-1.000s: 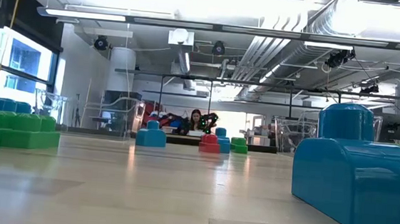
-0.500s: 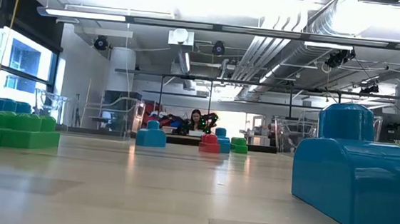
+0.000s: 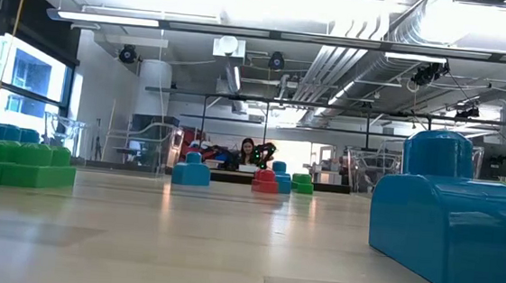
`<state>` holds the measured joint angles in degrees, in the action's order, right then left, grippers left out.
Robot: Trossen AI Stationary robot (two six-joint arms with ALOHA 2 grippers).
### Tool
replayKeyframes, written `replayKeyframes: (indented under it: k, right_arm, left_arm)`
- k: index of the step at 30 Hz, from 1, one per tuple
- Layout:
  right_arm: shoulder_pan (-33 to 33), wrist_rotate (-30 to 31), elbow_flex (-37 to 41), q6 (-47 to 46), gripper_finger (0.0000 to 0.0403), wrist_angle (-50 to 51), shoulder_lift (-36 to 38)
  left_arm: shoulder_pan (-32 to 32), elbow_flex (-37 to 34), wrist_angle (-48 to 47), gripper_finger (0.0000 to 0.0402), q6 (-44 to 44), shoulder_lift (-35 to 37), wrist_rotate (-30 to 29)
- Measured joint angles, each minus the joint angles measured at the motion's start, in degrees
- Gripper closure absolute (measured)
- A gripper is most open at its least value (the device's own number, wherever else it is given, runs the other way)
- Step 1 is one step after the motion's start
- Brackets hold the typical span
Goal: Sort blocks
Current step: Put the red game piece into the bottom right transparent bin
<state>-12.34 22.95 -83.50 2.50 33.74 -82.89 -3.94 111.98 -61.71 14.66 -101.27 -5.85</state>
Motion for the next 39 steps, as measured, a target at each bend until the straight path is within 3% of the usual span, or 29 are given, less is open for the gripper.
replayKeyframes:
  k: [11, 14, 18, 20, 25, 29, 31, 34, 39]
  right_arm:
    - [0.0, 0.6, 0.0, 2.0, 0.0269, -1.9, -1.1]
    - [0.0, 0.6, 0.0, 2.5, 0.0297, -1.9, -1.1]
    - [0.0, 1.1, 0.0, 2.5, 0.0371, -1.8, -1.1]
    - [0.0, 1.9, 0.0, 2.4, 0.0390, -1.7, -1.0]
    - [0.1, 3.3, 0.0, 2.5, 0.0382, -0.8, 0.1]
    - [0.7, 3.4, -0.1, -0.7, 0.0398, 3.1, 2.0]
    - [0.8, 1.4, -0.1, -4.9, 0.0395, 10.0, 2.6]
    - [0.7, -4.0, -0.1, -12.5, 0.0393, 20.4, 3.0]
    - [-1.7, -22.3, 6.6, -23.2, 0.0400, 28.7, 2.8]
  left_arm:
    - [-0.2, 0.0, 1.3, 0.0320, 1.0, 0.0, -0.1]
    - [-0.2, 0.0, 1.5, 0.0320, 1.5, 0.0, -0.2]
    - [-0.2, 0.0, 1.7, 0.0319, 1.2, 0.0, 0.4]
    - [-0.2, 0.0, 1.5, 0.0288, 0.7, 0.0, 0.7]
    - [0.4, 1.3, -4.8, 0.0177, -1.6, 0.7, 1.1]
    - [1.6, 3.3, -12.7, 0.0136, -4.6, 2.7, 1.3]
    - [2.4, 2.9, -16.8, 0.0133, -7.5, 4.7, 1.3]
    - [3.4, -1.4, -15.3, 0.0134, -10.5, 9.2, 3.3]
    - [4.0, -17.0, 5.7, 0.0135, -15.9, 18.1, 8.8]
